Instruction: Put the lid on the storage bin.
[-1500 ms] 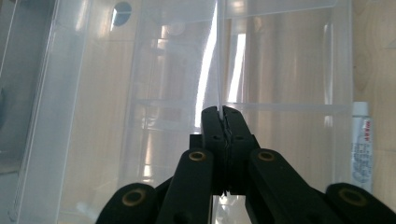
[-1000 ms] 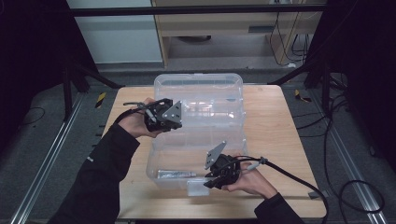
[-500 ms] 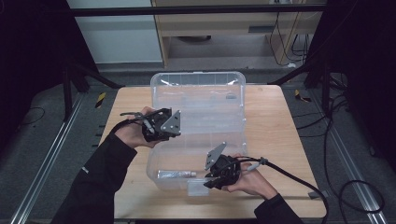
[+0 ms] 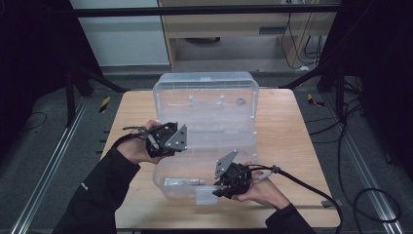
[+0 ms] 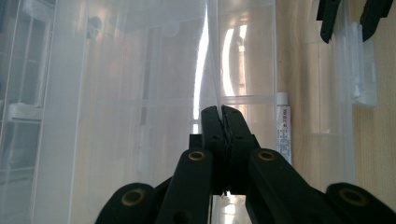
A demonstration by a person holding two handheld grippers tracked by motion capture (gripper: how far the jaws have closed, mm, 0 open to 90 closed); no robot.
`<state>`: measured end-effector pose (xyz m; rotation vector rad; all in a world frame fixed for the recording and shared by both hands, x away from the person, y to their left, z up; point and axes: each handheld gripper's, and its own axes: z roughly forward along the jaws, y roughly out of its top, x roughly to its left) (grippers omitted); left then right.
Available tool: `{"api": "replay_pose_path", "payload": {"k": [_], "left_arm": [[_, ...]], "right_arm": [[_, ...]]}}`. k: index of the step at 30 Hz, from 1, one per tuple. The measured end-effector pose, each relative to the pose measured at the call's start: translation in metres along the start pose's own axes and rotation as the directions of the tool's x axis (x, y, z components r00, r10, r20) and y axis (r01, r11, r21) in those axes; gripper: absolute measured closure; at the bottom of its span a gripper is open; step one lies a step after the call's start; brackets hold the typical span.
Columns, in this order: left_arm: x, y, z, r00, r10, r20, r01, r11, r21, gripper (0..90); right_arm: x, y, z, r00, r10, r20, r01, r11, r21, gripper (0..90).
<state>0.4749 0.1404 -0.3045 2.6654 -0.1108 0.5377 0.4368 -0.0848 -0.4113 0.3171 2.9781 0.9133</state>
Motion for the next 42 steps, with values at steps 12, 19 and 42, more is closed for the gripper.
{"api": "replay_pose_path", "payload": {"k": [12,19,42], "left_arm": [[-0.007,-0.002,0.000,1.0000,0.006,-0.006,-0.006,1.0000,-0.008,88.8],[-0.009,-0.003,0.000,1.0000,0.004,-0.004,-0.005,0.9999,-0.014,88.8],[-0.016,-0.005,0.001,0.9998,-0.006,0.017,0.007,0.9997,-0.023,88.5]], "right_arm": [[0.004,-0.001,-0.013,0.9994,-0.001,0.035,0.004,0.997,-0.076,70.3],[0.002,-0.008,-0.046,0.9941,0.062,0.089,-0.040,0.972,-0.233,76.3],[-0.051,-0.049,-0.128,0.8676,0.463,0.182,-0.233,0.702,-0.673,90.0]]}}
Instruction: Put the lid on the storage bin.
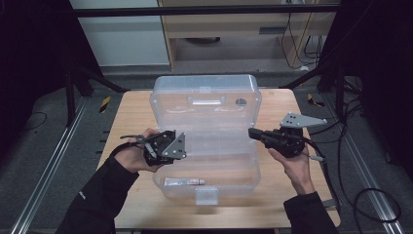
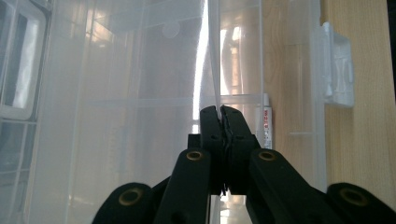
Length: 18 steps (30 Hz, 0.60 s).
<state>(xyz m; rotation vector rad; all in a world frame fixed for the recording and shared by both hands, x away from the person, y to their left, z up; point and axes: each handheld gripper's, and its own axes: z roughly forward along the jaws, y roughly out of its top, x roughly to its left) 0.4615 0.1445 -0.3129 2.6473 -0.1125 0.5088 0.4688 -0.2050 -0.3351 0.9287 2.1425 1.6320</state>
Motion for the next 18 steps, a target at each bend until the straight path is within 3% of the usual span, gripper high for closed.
{"api": "replay_pose_path", "payload": {"k": [10,18], "left_arm": [[-0.004,0.000,0.001,0.9998,-0.006,0.018,0.006,1.0000,0.002,88.1],[-0.007,-0.001,0.002,0.9998,-0.013,0.018,0.013,0.9999,-0.004,87.0]], "right_arm": [[-0.020,-0.004,0.005,0.9970,0.050,0.058,-0.052,0.998,0.022,90.0],[-0.023,-0.006,0.001,0.9962,0.059,0.064,-0.061,0.998,0.025,90.0]]}}
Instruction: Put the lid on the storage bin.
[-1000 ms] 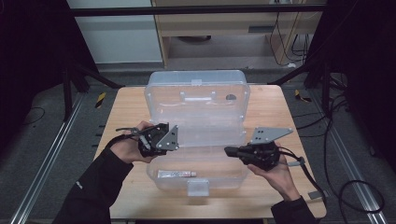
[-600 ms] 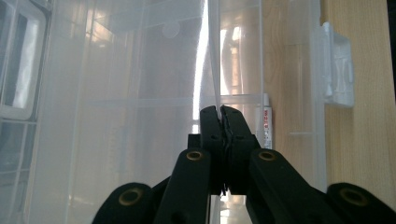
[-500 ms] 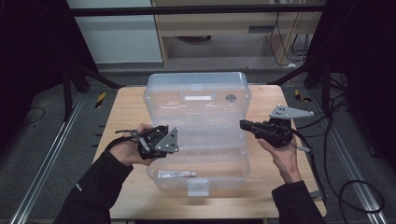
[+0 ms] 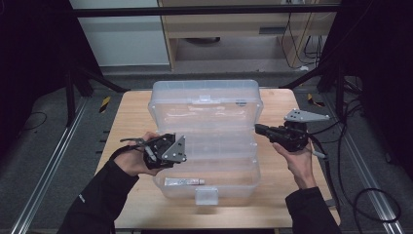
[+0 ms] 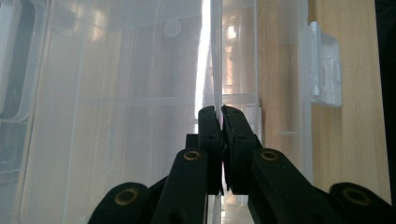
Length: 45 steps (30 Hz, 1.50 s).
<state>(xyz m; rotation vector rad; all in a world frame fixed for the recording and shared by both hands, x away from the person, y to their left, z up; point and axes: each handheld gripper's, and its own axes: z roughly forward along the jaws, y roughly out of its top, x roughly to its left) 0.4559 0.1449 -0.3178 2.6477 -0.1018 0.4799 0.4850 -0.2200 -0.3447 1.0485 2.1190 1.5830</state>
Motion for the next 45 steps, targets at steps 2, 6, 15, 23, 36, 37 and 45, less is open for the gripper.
{"api": "replay_pose_path", "payload": {"k": [2,6,15,23,36,37,45], "left_arm": [[-0.001,0.000,0.001,1.0000,0.003,0.008,-0.003,1.0000,0.001,87.0],[-0.003,-0.001,0.002,0.9999,0.004,0.015,-0.004,1.0000,-0.001,86.9],[-0.009,-0.004,0.005,0.9990,0.003,0.046,-0.002,1.0000,-0.009,85.8],[-0.007,-0.006,-0.007,0.9947,-0.092,0.045,0.098,0.9835,-0.152,81.0],[-0.001,-0.025,-0.011,0.9352,-0.351,0.045,0.346,0.8810,-0.322,89.6],[-0.001,-0.030,-0.012,0.9271,-0.372,0.043,0.365,0.8698,-0.332,89.6],[0.000,-0.062,-0.021,0.8782,-0.477,0.038,0.451,0.7988,-0.398,89.9]], "right_arm": [[-0.001,0.000,0.000,1.0000,0.002,0.002,-0.002,1.000,0.004,90.0],[-0.002,0.000,-0.001,1.0000,0.009,-0.003,-0.008,1.000,0.006,90.0],[-0.002,-0.003,-0.003,0.9999,0.010,-0.008,-0.010,1.000,0.007,90.0],[0.002,-0.009,-0.005,0.9996,0.005,-0.028,-0.005,1.000,0.016,90.0],[0.003,-0.012,-0.007,0.9994,0.003,-0.035,-0.002,1.000,0.017,90.0],[0.003,-0.012,-0.007,0.9993,0.003,-0.037,-0.002,1.000,0.017,90.0],[0.003,-0.015,-0.008,0.9993,0.004,-0.038,-0.003,1.000,0.019,90.0]]}}
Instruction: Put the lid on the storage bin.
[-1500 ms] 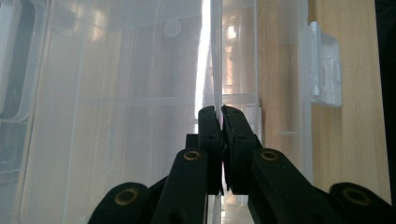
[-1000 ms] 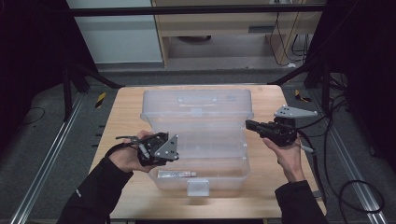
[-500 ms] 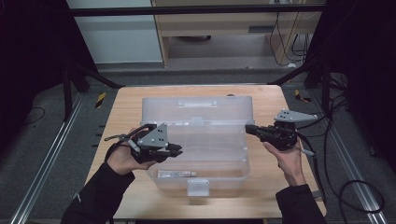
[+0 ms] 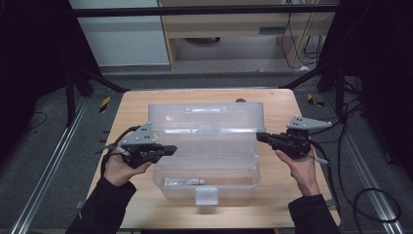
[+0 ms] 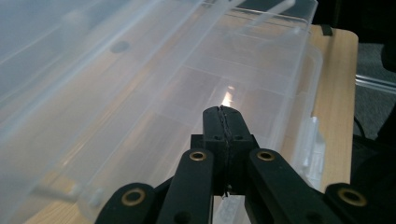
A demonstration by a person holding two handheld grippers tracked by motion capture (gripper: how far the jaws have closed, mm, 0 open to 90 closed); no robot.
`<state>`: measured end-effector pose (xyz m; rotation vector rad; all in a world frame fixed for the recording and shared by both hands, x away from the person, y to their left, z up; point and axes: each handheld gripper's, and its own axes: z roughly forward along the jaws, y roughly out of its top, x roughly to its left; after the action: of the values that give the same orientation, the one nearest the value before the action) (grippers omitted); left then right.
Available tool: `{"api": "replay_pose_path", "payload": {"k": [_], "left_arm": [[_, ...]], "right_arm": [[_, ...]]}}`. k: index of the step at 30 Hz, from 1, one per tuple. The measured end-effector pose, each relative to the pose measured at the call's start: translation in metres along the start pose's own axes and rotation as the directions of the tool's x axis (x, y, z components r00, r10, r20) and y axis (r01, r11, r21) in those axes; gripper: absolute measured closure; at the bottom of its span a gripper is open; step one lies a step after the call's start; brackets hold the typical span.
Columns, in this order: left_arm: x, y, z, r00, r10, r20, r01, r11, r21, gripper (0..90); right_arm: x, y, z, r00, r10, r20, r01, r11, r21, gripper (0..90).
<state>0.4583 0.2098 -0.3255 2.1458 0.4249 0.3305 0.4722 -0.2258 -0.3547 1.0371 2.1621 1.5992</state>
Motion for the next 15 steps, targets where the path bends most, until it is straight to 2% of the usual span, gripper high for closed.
{"api": "replay_pose_path", "payload": {"k": [1,4,6,11,15], "left_arm": [[0.002,-0.003,-0.002,0.9997,-0.024,-0.006,0.024,0.9997,-0.011,89.9],[0.009,-0.012,-0.010,0.9974,-0.062,-0.036,0.061,0.9978,-0.026,89.9],[0.012,-0.016,-0.015,0.9966,-0.067,-0.047,0.066,0.9976,-0.022,89.9],[0.019,-0.026,-0.024,0.9912,-0.112,-0.070,0.109,0.9931,-0.044,89.9],[0.025,-0.035,-0.030,0.9844,-0.150,-0.092,0.145,0.9879,-0.055,89.9]], "right_arm": [[0.000,0.000,0.000,1.0000,-0.001,-0.001,0.001,1.000,0.002,90.0],[0.001,0.000,0.000,1.0000,-0.004,0.001,0.004,1.000,0.007,90.0],[0.001,-0.001,-0.001,1.0000,-0.008,0.003,0.008,1.000,0.013,90.0],[0.002,-0.002,-0.001,0.9999,-0.015,0.003,0.015,1.000,0.018,90.0],[0.004,-0.004,-0.002,0.9999,-0.017,0.002,0.017,0.999,0.030,90.0]]}}
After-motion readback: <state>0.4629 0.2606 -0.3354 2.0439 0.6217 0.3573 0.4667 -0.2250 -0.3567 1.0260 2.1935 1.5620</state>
